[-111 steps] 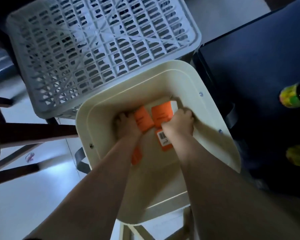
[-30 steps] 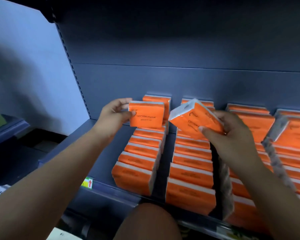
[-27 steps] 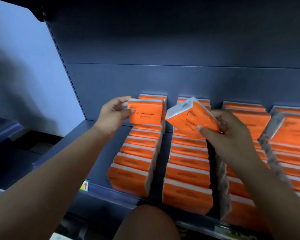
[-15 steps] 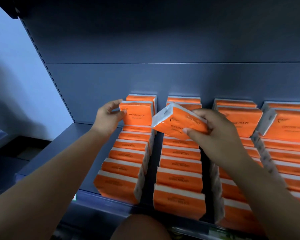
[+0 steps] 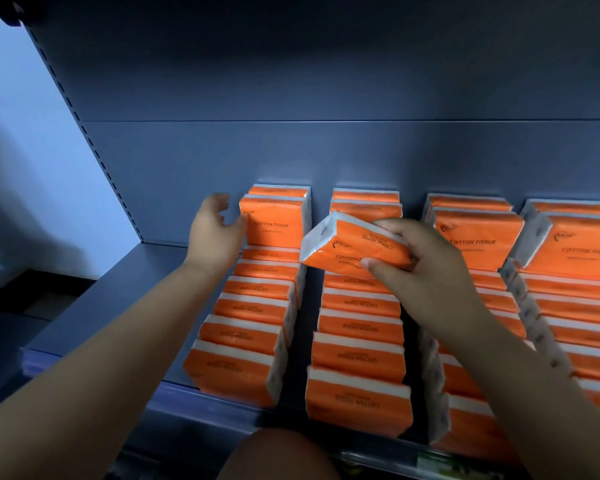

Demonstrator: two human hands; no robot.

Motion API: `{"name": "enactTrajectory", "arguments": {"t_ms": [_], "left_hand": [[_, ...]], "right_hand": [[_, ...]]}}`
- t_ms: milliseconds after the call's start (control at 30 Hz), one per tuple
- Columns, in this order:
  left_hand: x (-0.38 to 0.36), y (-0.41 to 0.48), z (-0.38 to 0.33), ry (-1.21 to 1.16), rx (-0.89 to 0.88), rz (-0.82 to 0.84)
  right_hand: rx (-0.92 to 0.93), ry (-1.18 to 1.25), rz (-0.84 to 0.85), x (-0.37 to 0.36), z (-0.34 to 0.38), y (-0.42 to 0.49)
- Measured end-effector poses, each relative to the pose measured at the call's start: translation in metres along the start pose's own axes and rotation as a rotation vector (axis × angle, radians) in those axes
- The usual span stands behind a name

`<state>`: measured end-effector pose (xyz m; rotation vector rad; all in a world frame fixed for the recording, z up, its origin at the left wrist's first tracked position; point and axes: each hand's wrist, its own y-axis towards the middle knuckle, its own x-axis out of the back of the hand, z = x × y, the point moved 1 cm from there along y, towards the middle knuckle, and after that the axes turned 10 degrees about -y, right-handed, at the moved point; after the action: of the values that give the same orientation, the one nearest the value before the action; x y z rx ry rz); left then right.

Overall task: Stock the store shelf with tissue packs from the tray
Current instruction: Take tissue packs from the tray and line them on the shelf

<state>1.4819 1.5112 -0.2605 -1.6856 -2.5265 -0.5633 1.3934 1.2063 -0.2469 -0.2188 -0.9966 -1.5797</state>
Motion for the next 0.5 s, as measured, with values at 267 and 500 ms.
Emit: {"name": "enactTrajectory", "arguments": {"t_ms": [267,500], "left_hand": [[0.005,-0.084,-0.018,-0.108,-0.22,0.134],[0.021,-0.091,-0.01,-0.305,-0.07,0.127]], "right_hand": [[0.148,-0.103,-0.049,-0.027,0.019,0.013],[-0.018,-0.002,-0.094,-0.061,0.05,0.016]]}}
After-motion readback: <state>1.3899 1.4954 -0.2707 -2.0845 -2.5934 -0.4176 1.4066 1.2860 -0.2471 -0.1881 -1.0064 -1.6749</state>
